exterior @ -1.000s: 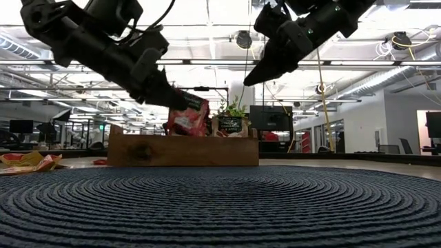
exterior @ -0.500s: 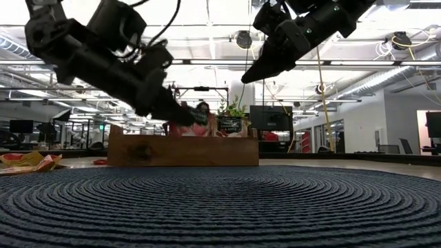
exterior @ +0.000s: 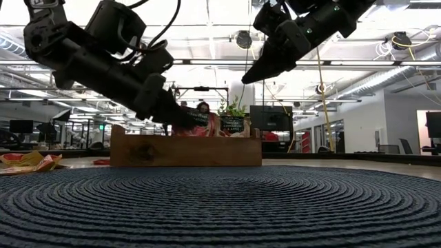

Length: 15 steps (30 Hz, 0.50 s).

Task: Pick & Place Tea
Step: Put the top red tea bag into the middle slot of the wooden organizer, then put the red tea bag into the middle slot of the wooden organizer

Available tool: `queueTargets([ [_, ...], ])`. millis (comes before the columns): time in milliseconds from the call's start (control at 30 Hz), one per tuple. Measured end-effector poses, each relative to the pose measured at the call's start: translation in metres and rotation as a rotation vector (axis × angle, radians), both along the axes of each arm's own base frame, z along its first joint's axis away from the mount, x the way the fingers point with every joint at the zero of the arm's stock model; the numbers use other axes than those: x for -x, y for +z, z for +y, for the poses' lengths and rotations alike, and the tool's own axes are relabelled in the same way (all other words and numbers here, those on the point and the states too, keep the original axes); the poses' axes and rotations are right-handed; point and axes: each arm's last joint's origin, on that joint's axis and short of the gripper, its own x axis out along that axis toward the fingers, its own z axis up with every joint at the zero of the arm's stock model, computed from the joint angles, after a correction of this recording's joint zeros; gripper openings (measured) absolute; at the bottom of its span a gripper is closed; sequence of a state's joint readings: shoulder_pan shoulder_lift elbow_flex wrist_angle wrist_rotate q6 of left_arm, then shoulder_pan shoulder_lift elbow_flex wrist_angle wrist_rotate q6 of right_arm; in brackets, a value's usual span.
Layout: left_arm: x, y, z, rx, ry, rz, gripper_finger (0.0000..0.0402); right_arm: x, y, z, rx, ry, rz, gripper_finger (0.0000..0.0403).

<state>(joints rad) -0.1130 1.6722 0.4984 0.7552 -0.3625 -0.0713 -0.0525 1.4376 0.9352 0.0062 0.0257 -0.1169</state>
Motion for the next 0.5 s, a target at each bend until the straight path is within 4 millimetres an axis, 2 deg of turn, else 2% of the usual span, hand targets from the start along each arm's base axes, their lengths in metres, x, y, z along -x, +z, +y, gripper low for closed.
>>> queueTargets([
  [300,0.004,0.009,-0.001,-0.023,-0.005,0.009,0.0126,0.000,0.000,0.000,0.000,0.000,0.004,0.0000],
  [500,0.013,0.029,0.001,-0.112,0.092,-0.001,0.0160,0.001,-0.001,0.000,-0.001,0.000,0.012,0.0000],
])
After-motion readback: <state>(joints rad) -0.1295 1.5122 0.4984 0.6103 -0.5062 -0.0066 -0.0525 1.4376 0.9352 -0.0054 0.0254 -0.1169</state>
